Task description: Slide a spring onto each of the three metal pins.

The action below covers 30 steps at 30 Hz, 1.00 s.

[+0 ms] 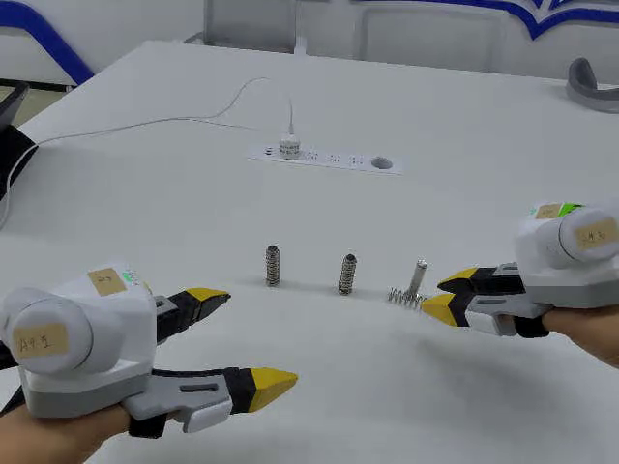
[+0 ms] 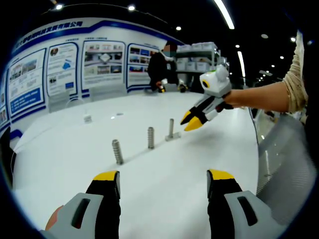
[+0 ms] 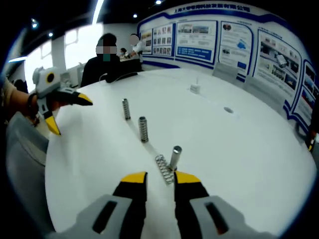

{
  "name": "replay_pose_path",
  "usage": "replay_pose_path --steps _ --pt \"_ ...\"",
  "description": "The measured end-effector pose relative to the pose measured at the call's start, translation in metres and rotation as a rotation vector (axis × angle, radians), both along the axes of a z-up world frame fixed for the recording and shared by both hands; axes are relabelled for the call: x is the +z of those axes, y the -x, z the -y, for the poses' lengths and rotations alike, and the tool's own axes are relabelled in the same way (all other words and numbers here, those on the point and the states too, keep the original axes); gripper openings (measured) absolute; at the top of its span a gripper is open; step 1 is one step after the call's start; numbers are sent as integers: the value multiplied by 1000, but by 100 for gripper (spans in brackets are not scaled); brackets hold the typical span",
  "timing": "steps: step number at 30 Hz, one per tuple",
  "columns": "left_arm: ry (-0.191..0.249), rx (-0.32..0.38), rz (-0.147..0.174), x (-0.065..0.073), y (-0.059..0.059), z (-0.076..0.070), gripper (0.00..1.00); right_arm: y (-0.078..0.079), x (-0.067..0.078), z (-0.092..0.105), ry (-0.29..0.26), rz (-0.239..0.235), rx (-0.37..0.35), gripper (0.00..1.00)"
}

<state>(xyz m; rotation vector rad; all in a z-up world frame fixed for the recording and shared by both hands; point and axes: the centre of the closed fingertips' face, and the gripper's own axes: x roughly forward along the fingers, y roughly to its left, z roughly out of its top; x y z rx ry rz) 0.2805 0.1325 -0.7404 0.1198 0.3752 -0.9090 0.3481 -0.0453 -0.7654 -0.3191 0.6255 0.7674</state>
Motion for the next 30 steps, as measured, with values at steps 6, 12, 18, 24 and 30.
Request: replay_pose_path --steps 6,12,18,24,30 --pt "-3 1 -3 -1 0 1 72 -5 -9 2 10 -16 4 22" --pt "-7 3 -8 -2 0 0 72 -8 -18 0 25 -35 24 22" --pt "-8 5 -10 -3 0 0 71 -13 -26 -1 35 -53 30 21" --pt "-9 8 -13 -4 0 -1 70 -15 -32 -2 51 -67 44 20" --pt "-9 11 -16 -5 0 -2 70 -14 -35 -3 50 -87 57 18"
